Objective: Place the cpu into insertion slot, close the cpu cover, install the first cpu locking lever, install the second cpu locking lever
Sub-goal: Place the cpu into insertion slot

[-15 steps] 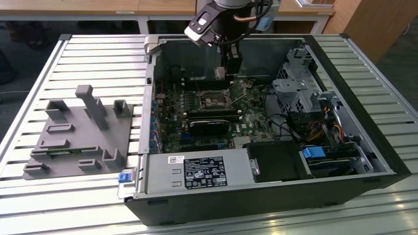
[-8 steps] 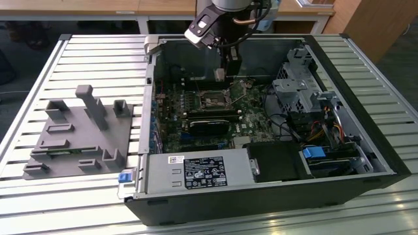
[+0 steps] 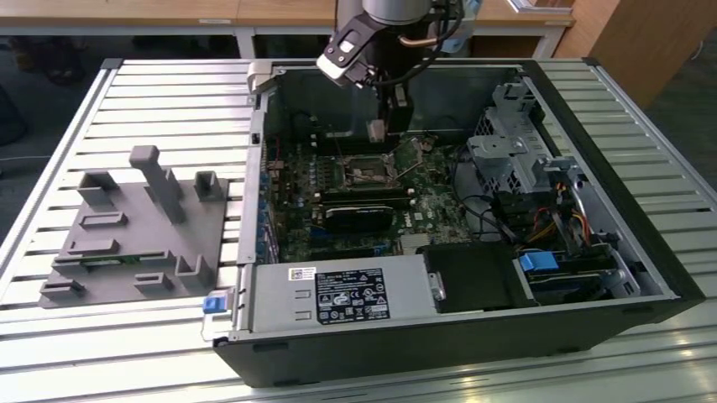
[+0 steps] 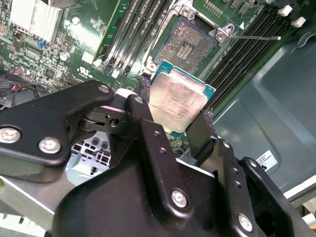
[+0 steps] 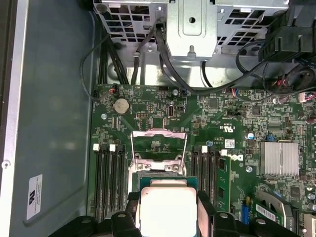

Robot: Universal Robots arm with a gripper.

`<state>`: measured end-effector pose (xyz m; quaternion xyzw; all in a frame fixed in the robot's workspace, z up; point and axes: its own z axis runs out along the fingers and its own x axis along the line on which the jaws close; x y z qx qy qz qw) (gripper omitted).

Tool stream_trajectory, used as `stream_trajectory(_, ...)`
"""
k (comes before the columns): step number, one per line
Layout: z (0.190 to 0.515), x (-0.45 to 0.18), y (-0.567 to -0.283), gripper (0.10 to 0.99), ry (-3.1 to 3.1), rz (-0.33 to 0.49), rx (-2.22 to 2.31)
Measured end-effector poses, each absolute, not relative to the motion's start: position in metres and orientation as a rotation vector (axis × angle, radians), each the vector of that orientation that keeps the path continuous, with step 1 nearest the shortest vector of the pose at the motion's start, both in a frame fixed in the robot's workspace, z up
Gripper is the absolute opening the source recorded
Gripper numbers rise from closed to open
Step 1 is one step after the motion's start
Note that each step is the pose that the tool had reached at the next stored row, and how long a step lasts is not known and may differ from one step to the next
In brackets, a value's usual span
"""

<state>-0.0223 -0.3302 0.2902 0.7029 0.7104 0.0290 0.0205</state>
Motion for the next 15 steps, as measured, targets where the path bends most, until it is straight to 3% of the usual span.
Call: stream_trajectory(15, 0.279, -0.022, -0.329, 0.541, 2.203, 0.09, 2.18)
